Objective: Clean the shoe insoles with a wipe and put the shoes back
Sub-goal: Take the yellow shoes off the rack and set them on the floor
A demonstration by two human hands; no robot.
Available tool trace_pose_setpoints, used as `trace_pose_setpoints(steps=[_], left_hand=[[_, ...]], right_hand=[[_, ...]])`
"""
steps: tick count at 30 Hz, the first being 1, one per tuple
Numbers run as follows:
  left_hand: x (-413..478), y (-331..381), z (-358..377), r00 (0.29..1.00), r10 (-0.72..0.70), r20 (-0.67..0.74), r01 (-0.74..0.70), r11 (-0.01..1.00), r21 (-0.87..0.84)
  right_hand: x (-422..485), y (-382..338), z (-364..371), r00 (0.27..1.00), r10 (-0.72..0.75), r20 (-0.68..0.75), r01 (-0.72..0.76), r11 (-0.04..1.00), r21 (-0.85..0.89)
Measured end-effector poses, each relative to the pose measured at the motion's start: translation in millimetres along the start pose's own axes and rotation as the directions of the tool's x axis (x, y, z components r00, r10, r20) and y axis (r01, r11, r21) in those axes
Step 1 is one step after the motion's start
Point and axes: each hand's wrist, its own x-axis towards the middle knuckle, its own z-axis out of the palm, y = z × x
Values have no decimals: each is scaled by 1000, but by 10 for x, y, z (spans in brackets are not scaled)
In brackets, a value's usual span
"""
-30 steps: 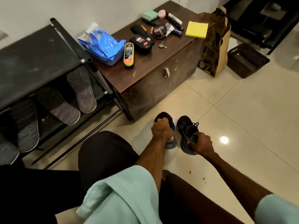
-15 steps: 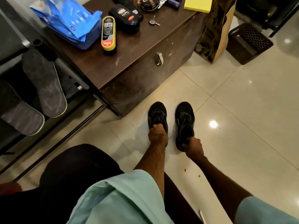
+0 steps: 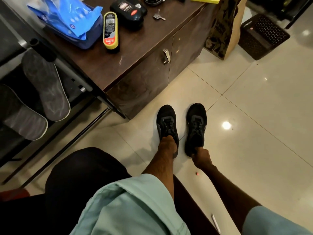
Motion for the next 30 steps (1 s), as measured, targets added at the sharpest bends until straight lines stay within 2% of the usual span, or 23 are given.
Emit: trace_pose_setpoints(steps=[4, 11, 14, 16, 19, 23, 30], left_hand=[[-65, 37, -7, 999, 3, 54, -8, 994, 105], [-252, 86, -260, 999, 30, 44, -35, 991, 133], [-385, 91, -508, 999, 38, 30, -42, 984, 176], [-514, 82, -738, 997, 74, 0, -73, 980, 186], [-774, 50, -1107, 975, 185, -122, -165, 975, 151], [-1310, -161, -1563, 890, 291, -350, -240, 954, 181], [-2403, -956, -2124, 763, 259, -591, -179, 965, 193]], right_hand=[[-71, -41, -13, 1000, -14, 17, 15, 998, -54], [-361, -341, -58, 992, -59, -110, 39, 984, -175], [-471, -680, -298, 983, -139, -117, 120, 980, -160], [-558, -918, -509, 961, -247, -126, 233, 966, -117], [-730, -1296, -830, 893, -413, -179, 405, 911, -80], [-1054, -1804, -1180, 800, -555, -228, 563, 826, -39], [-1982, -2556, -1511, 553, -778, -300, 804, 592, -53]])
